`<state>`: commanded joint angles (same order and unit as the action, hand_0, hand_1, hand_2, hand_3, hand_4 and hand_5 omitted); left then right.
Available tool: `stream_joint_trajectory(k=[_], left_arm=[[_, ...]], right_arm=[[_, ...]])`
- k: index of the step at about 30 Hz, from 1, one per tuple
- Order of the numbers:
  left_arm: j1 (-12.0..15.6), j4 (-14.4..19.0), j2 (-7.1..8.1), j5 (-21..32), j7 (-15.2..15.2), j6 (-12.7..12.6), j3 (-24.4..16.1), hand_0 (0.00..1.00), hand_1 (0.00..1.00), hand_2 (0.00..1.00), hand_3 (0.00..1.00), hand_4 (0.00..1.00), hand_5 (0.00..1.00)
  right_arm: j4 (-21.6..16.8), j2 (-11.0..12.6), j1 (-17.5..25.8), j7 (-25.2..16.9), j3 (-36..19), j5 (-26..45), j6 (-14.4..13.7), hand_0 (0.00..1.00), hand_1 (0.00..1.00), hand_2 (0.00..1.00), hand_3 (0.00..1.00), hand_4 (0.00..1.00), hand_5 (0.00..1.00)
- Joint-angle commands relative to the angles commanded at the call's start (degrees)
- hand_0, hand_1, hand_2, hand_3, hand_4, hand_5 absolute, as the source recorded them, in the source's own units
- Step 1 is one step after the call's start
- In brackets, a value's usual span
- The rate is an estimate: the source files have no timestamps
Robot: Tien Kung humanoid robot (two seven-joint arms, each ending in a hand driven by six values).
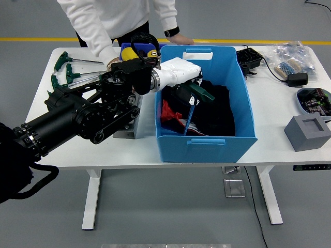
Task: Lift tool from toolbox,place it in box,lift tool from toolbox,place it in box
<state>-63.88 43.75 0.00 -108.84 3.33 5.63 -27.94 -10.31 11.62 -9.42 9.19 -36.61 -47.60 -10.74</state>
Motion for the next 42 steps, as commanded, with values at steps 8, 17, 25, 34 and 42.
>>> stream_joint_trajectory(k=[8,17,25,34,42], left_arm=[[-1.16,-4.22,0.00,-0.53,1.91,-4.90,-0.09,0.422,0.562,0.629,0.642,0.892,0.571],[-1.87,-4.32,0.00,0.77,4.32,-7.99,-0.21,0.455,0.603,0.667,0.651,0.903,0.571],[-1.84,-2.77,0.00,0.02,4.35,-7.61,-0.47,0.469,0.613,0.679,0.661,0.912,0.565],[-0.91,-0.44,0.00,-3.43,3.14,-6.24,-2.01,0.469,0.615,0.683,0.658,0.912,0.565],[1.51,2.59,0.55,-8.69,1.46,-4.11,-5.55,0.444,0.602,0.665,0.656,0.914,0.574]], right_arm=[[0.00,0.21,-0.80,-0.03,2.86,1.35,0.10,0.635,0.615,0.694,0.536,0.794,0.578],[0.00,0.52,-1.61,-0.26,4.91,2.36,0.25,0.635,0.615,0.693,0.537,0.794,0.578],[0.00,0.77,-1.73,-0.32,4.13,1.90,-0.03,0.627,0.611,0.692,0.536,0.795,0.578],[0.00,0.78,-1.11,-0.22,3.03,1.02,0.02,0.626,0.611,0.691,0.536,0.795,0.580],[0.00,0.56,-0.01,-0.10,1.81,0.63,0.14,0.626,0.611,0.691,0.535,0.794,0.579]])
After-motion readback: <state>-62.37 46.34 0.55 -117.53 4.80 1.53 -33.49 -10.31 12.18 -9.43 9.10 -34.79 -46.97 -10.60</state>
